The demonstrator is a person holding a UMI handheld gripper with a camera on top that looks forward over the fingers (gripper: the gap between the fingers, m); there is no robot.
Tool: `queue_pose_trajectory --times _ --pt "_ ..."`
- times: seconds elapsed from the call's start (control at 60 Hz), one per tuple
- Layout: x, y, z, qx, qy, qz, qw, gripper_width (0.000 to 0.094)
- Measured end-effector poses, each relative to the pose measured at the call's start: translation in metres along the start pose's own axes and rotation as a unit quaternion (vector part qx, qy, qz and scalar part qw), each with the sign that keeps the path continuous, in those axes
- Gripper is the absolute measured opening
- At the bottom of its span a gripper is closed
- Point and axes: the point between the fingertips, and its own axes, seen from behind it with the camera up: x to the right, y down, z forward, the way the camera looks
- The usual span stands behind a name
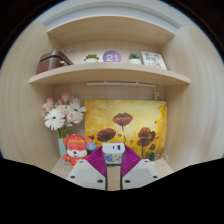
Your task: Unplug charger
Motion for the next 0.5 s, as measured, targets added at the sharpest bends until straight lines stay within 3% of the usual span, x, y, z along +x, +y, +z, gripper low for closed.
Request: queue_pose_trajectory --times 0.1,0.183,0.3,0.5 --pt "0.066 0.013 -0.020 -0.020 0.042 -0.017 0.999 0.0156" --pt "0.116 0.063 -0.020 -0.055 0.069 -0.029 0.996 0.0156" --pt "0.161 0.144 -0.028 -0.156 0.075 -0.025 0.985 0.0157" --pt "0.198 0.265 -0.032 -0.263 0.065 -0.012 0.963 0.0157"
